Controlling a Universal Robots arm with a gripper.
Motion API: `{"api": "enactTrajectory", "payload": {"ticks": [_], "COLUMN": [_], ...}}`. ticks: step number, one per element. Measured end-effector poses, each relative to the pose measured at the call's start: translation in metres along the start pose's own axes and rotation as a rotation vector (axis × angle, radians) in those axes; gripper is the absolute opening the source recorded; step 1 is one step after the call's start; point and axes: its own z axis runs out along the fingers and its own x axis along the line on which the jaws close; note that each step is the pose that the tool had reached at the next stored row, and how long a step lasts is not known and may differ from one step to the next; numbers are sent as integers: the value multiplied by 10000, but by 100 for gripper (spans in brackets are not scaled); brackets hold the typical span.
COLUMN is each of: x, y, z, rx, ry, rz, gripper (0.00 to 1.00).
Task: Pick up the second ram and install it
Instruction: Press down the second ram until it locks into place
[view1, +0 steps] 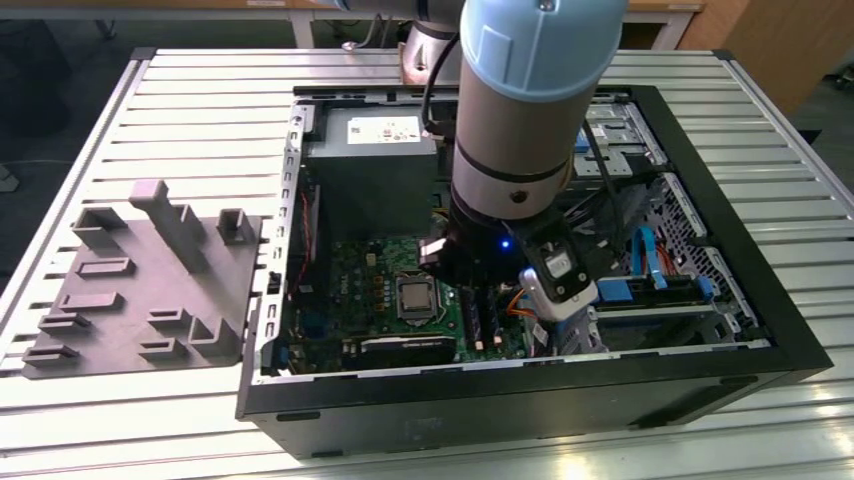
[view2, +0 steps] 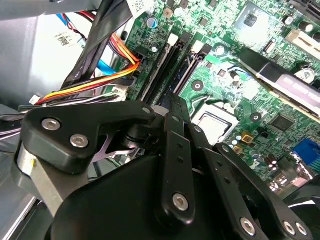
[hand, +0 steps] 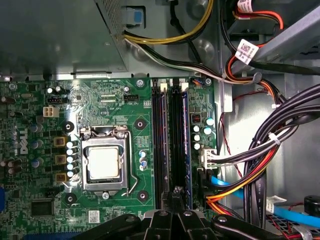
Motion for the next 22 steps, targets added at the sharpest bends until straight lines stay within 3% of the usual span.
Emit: {"api": "enactTrajectory", "payload": {"ticks": [22], "x": [1], "y": [-16], "z": [70], "rx": [1], "ry": [0], "rz": [-1], "gripper": [11]}}
